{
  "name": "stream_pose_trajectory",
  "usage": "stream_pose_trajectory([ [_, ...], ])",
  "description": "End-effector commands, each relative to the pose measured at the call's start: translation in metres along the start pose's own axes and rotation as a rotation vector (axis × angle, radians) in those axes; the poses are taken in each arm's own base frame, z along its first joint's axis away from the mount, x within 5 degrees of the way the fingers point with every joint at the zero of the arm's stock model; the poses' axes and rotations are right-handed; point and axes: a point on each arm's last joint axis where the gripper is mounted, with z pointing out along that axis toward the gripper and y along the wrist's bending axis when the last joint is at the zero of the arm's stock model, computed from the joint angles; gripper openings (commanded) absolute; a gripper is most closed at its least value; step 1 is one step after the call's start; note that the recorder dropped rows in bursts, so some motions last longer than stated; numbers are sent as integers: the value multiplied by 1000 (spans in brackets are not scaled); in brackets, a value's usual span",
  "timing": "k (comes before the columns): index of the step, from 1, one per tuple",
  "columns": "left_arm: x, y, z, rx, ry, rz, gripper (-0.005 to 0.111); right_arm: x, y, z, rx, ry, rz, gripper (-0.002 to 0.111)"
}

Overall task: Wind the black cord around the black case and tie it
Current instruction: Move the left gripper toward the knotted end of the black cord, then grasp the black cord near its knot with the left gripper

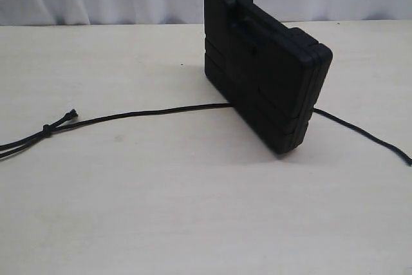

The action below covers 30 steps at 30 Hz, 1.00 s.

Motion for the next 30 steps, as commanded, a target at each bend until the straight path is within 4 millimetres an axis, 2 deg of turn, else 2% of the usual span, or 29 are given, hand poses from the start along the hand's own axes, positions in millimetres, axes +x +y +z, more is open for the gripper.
stream_pose_trajectory([
  [1,-24,-15,3,40,-55,-79,0,6,1,1,-5,50,7,4],
  [4,-47,-35,14,56,-8,70,0,8,1,1,-6,77,7,4],
  [6,-58,-46,30,37,80,208,0,9,1,1,-6,84,7,4],
  [8,-63,-50,52,-14,210,325,0,9,2,1,-9,85,14,4],
  [11,-57,-48,89,-105,409,385,0,9,2,1,-11,85,16,4],
  [15,-24,-30,137,-220,737,451,0,10,4,1,-32,99,37,4],
  [19,28,-8,171,-242,1094,478,0,13,4,1,-39,129,42,4],
  [22,73,4,187,-102,1415,507,0,15,5,0,-39,151,42,4],
  [26,116,22,203,85,1647,577,1,17,5,0,-40,176,41,4],
  [28,128,33,207,159,1700,694,8,18,5,0,-41,186,37,4],
  [30,137,47,210,187,1728,840,21,19,5,0,-41,195,34,4],
])
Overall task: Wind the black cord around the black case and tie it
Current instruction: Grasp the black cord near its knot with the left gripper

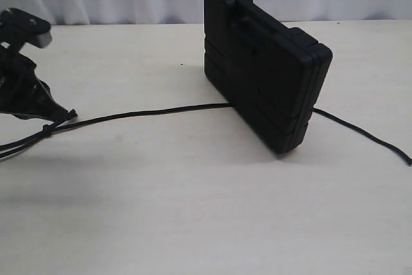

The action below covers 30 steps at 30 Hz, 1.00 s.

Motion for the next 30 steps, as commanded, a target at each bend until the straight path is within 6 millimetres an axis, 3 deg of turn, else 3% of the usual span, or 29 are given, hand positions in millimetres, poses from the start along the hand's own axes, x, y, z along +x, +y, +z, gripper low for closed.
stream_pose_trajectory([
  [1,-3,20,26,-105,95,254,27,4,0,1,-1,30,-3,4],
  [5,-2,39,45,-254,129,240,52,4,0,1,-1,30,-3,4],
  [9,-2,44,70,-201,224,202,52,5,0,1,-1,45,-3,4],
  [13,4,47,87,-183,285,348,52,6,1,1,-4,57,0,4],
  [18,1,46,89,-176,251,314,17,7,1,1,-5,66,0,4],
  [20,2,43,89,-150,254,270,7,7,1,1,-5,68,0,4],
  [24,5,41,89,-127,282,248,0,7,1,1,-5,68,0,4],
  [28,5,42,89,-124,281,294,0,7,1,1,-5,68,0,4],
  [30,3,42,89,-127,269,330,7,7,1,1,-5,68,0,4],
])
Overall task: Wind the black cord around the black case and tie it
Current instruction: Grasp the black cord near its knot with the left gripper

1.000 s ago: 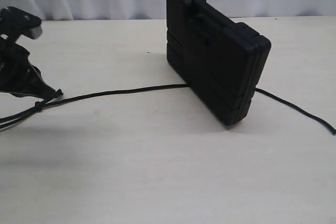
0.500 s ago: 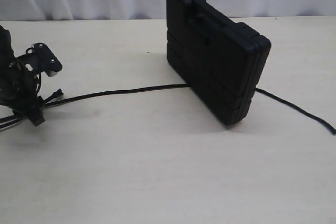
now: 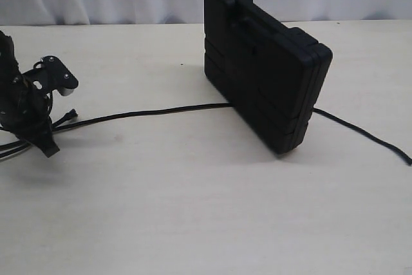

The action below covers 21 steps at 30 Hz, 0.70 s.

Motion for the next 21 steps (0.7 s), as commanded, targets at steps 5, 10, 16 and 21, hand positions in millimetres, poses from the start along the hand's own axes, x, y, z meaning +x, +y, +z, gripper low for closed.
stream_pose_trajectory([
  [5,-10,6,-2,-60,-90,84,43,2,0,1,2,12,-5,4],
  [10,-11,10,2,-98,-102,124,50,2,0,1,0,11,-3,4],
  [16,-6,8,29,-70,-14,199,50,2,0,1,0,11,-3,4],
  [21,-3,6,33,-50,19,206,26,2,0,1,0,11,-3,4],
])
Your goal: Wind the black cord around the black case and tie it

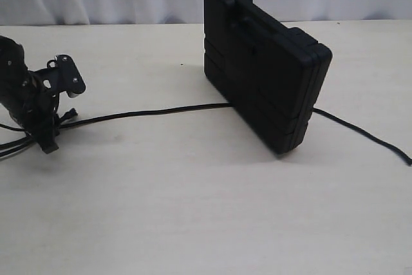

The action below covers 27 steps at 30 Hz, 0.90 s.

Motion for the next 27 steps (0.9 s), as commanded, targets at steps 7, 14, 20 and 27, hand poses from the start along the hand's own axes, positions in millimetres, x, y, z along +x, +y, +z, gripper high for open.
stream_pose_trajectory([
  [7,6,-17,10,152,69,-129,0,2,0,1,3,11,-5,4],
  [14,-47,-23,-9,451,-227,-806,0,2,1,1,-12,13,5,4],
  [20,-80,-36,-22,667,-355,-1105,22,2,2,1,-16,15,7,4],
  [27,-93,-46,-32,629,-396,-732,55,2,2,1,-16,15,7,4],
])
